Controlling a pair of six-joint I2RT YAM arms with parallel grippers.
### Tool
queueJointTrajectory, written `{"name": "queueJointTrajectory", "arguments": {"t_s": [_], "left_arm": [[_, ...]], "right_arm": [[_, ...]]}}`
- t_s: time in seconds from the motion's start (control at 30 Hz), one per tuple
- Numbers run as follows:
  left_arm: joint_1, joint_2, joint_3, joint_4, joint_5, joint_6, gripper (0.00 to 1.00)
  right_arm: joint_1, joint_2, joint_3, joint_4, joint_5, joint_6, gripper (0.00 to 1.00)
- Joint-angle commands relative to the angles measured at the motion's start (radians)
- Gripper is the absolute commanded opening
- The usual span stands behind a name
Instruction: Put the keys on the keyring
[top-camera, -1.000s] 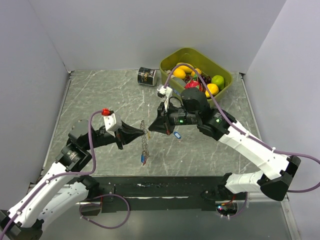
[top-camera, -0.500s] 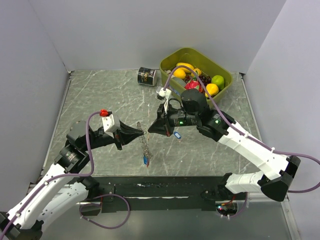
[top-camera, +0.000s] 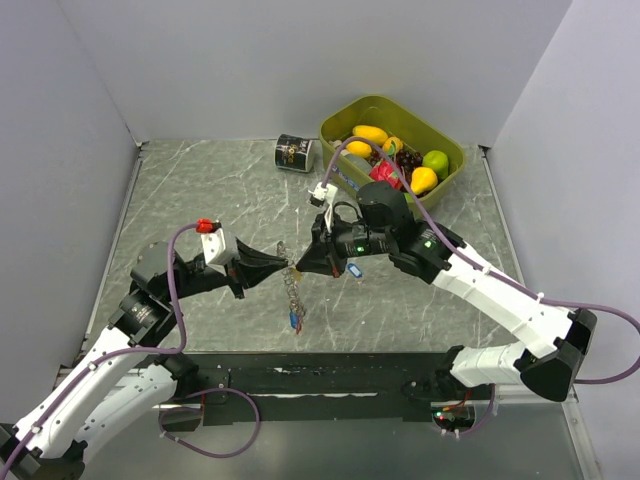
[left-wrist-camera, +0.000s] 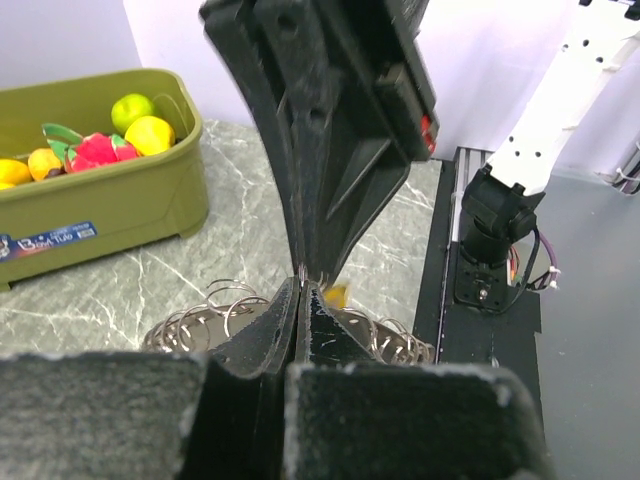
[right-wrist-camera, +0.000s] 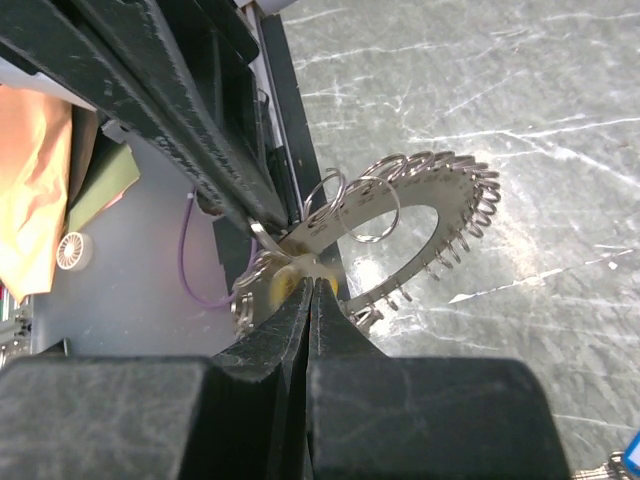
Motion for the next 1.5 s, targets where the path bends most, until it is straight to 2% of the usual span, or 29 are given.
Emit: {"name": "queueJointTrajectory", "arguments": {"t_s": [0.0,0.27,0.47,0.5,0.53,0.6,0.63,0.73,0.8,1.07,1.47], "left_arm": [[-0.004,-0.022,0.010,0.107,0.018,-0.019,0.01],[-0.004,-0.020,0.010,0.095,0.018,-0.013,0.01],[-0.004,-0.028,0.009,0.077,0.012,-0.002,0.01],[-0.004,-0.028,0.009,0.074,0.013,-0.002,0.01],[-0.004,-0.029,0.009,0.072,0.015,-0.001,0.01],[-0.004,-0.031,0.009,0.072,0.016,-0.001,0.01],[-0.004,-0.031,0.007,0.072,0.016,-0.002,0.01],[-0.004,-0.029,0.007,0.075,0.024,-0.005,0.01],[-0.004,-0.025,0.006,0.078,0.030,-0.008,0.01],[-0.006,-0.013,0.002,0.100,0.081,-0.025,0.01],[-0.006,-0.006,0.012,0.115,0.115,-0.045,0.01]], "right_arm": [[0.007,0.014,-0.009,0.036,-0.030,-0.010,0.00],[0.007,-0.001,-0.019,0.046,-0.015,-0.013,0.00],[0.004,-0.090,-0.051,0.046,0.078,-0.047,0.00],[0.004,-0.105,-0.057,0.053,0.081,-0.059,0.05],[0.004,-0.137,-0.063,0.064,0.078,-0.064,0.16],[0.004,-0.170,-0.091,0.116,0.053,-0.075,0.27],[0.004,-0.203,-0.101,0.141,0.036,-0.076,0.39],[0.004,-0.243,-0.131,0.223,-0.053,-0.081,0.63],[0.004,-0.244,-0.125,0.247,-0.106,-0.082,0.68],[0.007,-0.170,-0.103,0.303,-0.179,-0.059,0.66],[0.007,-0.095,-0.078,0.330,-0.205,-0.046,0.49]]}}
